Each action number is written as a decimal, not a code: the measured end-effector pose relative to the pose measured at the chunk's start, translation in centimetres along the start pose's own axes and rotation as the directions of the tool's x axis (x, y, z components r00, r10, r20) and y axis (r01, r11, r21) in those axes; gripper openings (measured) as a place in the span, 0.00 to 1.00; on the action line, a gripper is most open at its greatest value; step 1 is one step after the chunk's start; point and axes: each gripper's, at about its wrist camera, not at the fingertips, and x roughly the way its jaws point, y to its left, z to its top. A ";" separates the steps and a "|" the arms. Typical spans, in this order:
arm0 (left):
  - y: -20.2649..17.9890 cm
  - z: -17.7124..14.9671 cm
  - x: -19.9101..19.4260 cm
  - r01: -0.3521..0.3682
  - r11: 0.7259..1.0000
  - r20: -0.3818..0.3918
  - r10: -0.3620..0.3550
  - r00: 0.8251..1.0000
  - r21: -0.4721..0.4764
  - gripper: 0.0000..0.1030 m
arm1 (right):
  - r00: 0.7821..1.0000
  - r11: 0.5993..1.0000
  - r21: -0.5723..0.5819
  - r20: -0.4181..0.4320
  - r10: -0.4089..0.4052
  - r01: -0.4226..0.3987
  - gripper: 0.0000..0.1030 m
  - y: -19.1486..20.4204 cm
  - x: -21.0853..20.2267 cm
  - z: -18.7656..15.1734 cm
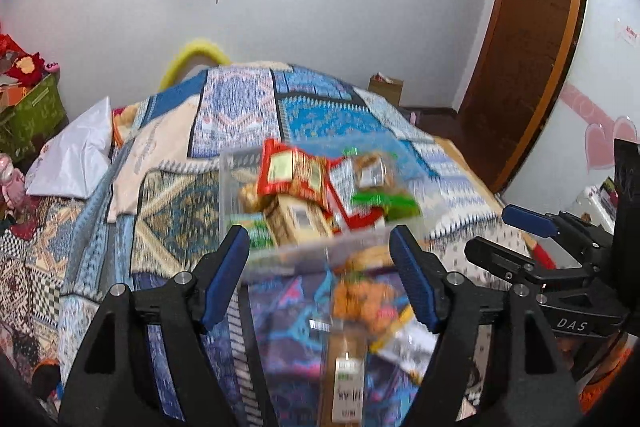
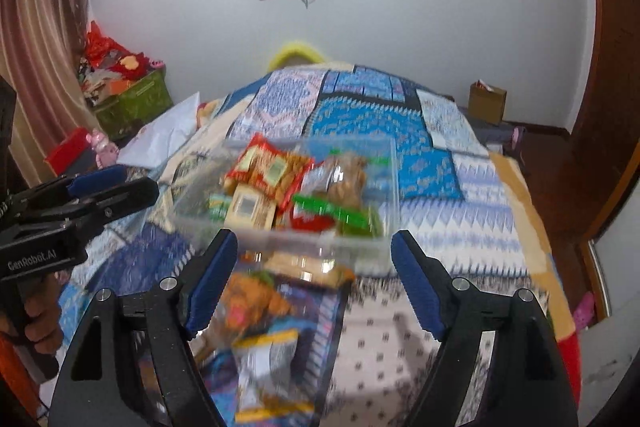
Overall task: Organize snacks
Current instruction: 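Grasp the tall biscuit roll with the left tool while the right tool grasps the yellow snack bag, then lower the biscuit roll and yellow snack bag into the clear box, open both tools, then grasp the orange puff bag with the left tool while the right tool grasps the cake pack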
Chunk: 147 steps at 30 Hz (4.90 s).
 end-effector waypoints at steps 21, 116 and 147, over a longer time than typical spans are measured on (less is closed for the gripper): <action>0.4 -10.4 4.4 0.028 0.998 -0.273 -0.041 0.961 -0.050 0.65 | 0.965 0.999 -0.009 -0.260 0.048 -0.052 0.74 2.8 4.6 -8.8; 7.0 4.0 15.0 -0.098 0.987 -0.076 0.089 0.993 -0.124 0.35 | 0.991 0.994 -0.032 -0.095 0.099 -0.103 0.27 2.2 12.7 3.6; 1.6 -0.1 5.4 -0.043 0.999 -0.087 0.040 0.995 -0.032 0.66 | 0.999 0.999 -0.036 -0.025 0.033 -0.034 0.56 0.4 4.2 2.0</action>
